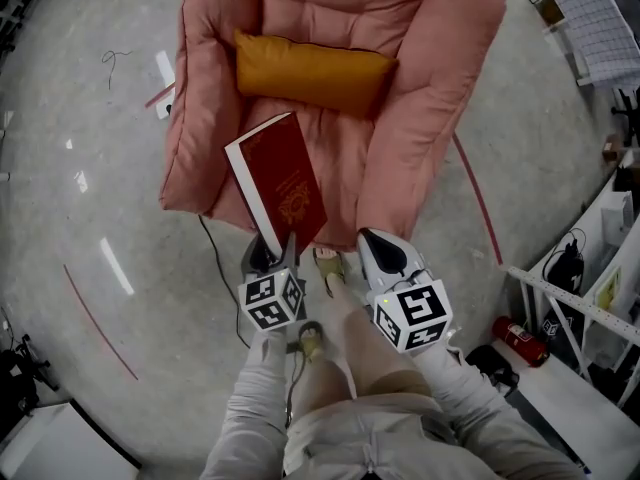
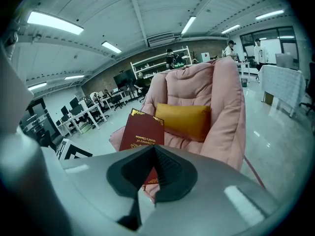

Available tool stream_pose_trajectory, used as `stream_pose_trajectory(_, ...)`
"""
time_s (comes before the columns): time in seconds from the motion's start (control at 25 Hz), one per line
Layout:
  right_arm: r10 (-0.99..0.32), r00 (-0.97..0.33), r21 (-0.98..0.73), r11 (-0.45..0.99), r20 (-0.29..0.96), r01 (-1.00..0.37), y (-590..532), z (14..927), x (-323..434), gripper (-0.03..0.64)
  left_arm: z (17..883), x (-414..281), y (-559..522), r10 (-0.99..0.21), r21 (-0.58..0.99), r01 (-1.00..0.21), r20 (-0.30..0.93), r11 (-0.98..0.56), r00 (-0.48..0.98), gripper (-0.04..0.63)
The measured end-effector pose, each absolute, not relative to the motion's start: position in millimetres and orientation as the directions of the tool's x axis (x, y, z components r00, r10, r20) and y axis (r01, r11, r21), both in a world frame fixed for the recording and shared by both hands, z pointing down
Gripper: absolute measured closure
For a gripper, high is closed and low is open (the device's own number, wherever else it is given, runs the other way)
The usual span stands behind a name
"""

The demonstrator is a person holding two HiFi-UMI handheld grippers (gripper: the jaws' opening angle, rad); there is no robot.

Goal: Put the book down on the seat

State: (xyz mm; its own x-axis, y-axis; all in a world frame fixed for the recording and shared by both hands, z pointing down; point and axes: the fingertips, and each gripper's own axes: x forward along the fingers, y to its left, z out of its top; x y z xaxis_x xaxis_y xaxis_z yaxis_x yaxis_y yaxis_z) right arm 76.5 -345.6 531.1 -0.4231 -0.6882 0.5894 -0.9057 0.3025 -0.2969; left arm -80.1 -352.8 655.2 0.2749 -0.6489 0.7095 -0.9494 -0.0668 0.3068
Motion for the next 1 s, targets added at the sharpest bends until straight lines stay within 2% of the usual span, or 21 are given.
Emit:
stream_pose_trajectory(0.64, -0.666, -0.401, -0.321, 0.246, 0.630, -0.914, -380, 588, 82, 0.617, 749, -66, -375, -0.498, 0.306, -0.950, 0.814, -0.068, 0.298, 0.322)
stream_pose_trajectory(1.0, -0.666, -0.402, -0.333, 0.237, 0.628, -0.913, -381, 590, 78, 0.617, 753, -68, -387, -0.495, 0.292, -0.956, 0.829, -0.017, 0.261, 0.318)
